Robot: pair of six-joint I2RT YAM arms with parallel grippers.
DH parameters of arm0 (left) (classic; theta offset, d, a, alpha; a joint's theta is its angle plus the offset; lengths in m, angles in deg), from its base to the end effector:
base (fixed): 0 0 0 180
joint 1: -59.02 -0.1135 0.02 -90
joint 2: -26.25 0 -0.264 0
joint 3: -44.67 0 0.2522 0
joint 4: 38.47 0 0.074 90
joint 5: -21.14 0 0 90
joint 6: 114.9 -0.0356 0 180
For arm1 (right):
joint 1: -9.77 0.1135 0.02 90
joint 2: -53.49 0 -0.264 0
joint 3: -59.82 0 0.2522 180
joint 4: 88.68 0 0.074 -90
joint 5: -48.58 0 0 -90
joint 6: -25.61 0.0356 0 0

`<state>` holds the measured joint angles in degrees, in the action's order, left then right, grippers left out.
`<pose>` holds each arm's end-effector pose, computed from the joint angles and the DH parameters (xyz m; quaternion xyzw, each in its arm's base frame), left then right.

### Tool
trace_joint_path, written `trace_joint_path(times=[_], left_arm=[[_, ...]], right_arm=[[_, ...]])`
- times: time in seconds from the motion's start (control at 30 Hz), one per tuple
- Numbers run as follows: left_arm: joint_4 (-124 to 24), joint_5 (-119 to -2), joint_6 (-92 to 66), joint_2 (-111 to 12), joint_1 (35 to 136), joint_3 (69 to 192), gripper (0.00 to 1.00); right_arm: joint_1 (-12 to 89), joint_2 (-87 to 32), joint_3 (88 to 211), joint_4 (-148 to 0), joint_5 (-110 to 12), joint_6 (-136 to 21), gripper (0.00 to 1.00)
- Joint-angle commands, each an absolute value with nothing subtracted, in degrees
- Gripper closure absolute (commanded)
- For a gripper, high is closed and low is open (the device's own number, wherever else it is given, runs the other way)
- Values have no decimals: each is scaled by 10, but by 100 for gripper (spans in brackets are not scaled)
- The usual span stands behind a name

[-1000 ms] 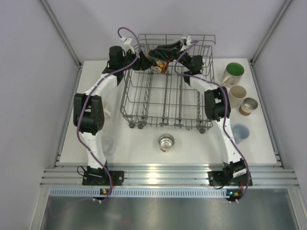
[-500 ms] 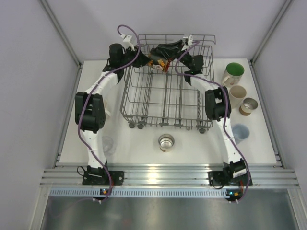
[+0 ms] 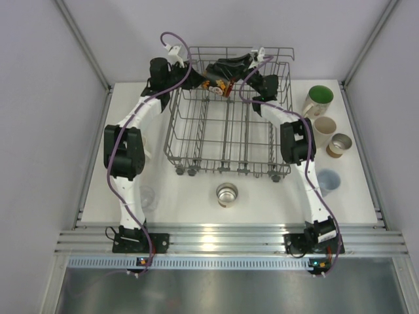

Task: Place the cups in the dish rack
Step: Place the cup upside down on the dish rack

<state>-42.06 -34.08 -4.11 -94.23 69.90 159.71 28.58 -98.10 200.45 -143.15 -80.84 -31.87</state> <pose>0.4940 -0.1156 0.3009 0.1306 0.7399 -0.3878 0.5340 0.5355 0.2063 0.2610 -0.2633 0.4059 0.4946 0.7220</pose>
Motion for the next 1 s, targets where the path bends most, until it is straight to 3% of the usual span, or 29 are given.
trace_joint_path(times=[0.0,0.97], left_arm=[[-362,-353,-45,-912,717,1632,100],[-354,-396,-99,-940,724,1646,100]], right_arm=[[294,-964,2018,-1527,-808,-335,100],[320,-991,2048,-1452,-723,-492,100]])
